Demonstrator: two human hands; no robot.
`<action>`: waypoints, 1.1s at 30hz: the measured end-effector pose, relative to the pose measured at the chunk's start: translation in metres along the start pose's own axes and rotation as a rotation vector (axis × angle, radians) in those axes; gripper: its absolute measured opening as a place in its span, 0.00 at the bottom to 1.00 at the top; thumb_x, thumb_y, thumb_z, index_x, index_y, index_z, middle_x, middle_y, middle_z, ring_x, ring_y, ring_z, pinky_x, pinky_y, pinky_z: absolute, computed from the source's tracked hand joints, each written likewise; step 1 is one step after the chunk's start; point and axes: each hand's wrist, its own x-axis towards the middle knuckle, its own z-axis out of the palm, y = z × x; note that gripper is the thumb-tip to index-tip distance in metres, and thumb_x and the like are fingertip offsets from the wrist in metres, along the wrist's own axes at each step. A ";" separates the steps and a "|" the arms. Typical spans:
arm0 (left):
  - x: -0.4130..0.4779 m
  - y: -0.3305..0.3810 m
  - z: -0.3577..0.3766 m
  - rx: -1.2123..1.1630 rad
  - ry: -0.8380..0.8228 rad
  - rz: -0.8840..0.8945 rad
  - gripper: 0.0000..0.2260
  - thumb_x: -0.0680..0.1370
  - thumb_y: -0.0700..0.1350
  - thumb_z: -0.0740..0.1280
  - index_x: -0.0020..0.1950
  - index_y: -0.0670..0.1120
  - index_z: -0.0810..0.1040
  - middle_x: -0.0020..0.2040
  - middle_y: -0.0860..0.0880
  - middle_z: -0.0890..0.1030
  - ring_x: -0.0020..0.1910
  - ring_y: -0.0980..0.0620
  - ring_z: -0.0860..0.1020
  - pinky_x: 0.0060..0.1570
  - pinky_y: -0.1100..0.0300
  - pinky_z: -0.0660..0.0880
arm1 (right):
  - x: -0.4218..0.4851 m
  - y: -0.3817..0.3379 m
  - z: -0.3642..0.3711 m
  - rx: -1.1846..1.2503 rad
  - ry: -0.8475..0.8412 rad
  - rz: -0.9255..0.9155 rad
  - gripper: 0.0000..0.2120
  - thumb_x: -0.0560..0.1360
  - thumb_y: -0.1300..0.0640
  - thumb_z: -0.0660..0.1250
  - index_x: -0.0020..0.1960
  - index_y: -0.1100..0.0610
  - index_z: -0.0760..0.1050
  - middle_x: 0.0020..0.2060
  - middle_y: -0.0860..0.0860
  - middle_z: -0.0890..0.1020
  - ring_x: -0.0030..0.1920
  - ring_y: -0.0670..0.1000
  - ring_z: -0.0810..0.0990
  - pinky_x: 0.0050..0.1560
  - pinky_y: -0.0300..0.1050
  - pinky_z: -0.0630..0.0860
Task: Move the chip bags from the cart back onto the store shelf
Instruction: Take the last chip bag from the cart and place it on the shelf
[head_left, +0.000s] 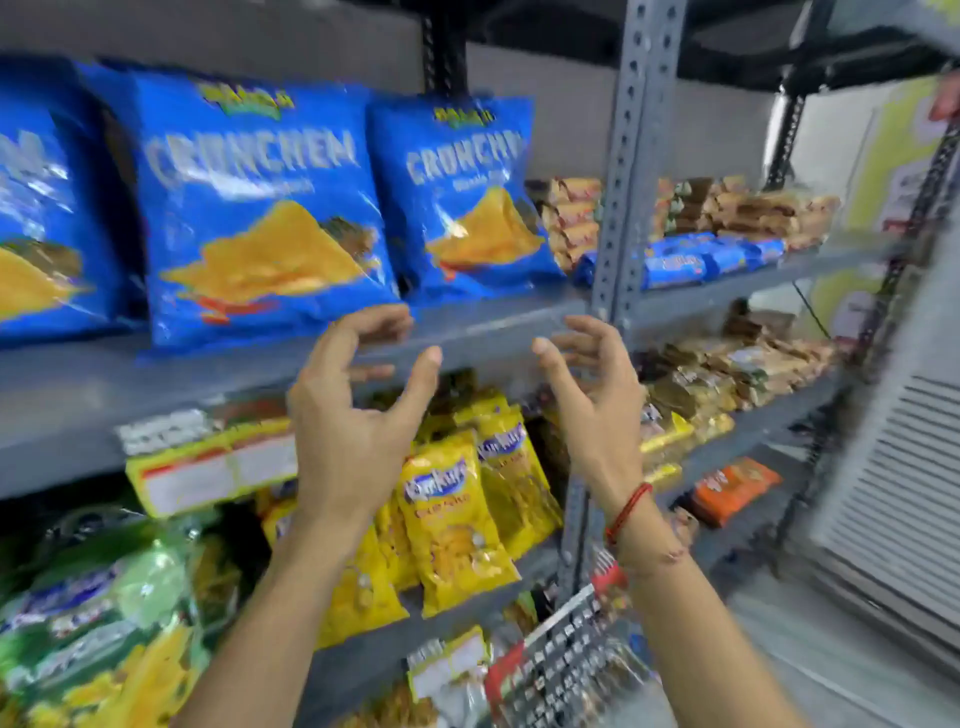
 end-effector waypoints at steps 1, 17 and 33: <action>-0.014 -0.004 0.014 -0.035 -0.047 -0.041 0.10 0.72 0.48 0.69 0.50 0.58 0.75 0.49 0.58 0.80 0.50 0.60 0.79 0.46 0.63 0.77 | -0.012 0.014 -0.015 -0.029 0.015 0.039 0.13 0.72 0.52 0.70 0.54 0.51 0.72 0.47 0.54 0.81 0.44 0.45 0.78 0.43 0.33 0.75; -0.335 -0.135 0.185 0.156 -1.446 -0.779 0.22 0.72 0.42 0.71 0.64 0.39 0.71 0.60 0.40 0.77 0.57 0.44 0.77 0.56 0.55 0.72 | -0.303 0.242 -0.261 -0.699 0.160 1.131 0.24 0.70 0.54 0.72 0.60 0.65 0.71 0.57 0.64 0.77 0.58 0.62 0.75 0.58 0.51 0.70; -0.516 -0.197 0.276 0.290 -1.649 -1.376 0.44 0.63 0.57 0.75 0.72 0.43 0.61 0.62 0.48 0.72 0.64 0.45 0.72 0.59 0.60 0.67 | -0.385 0.364 -0.350 -0.202 0.157 1.581 0.41 0.66 0.57 0.76 0.72 0.59 0.57 0.65 0.60 0.75 0.60 0.58 0.78 0.63 0.56 0.75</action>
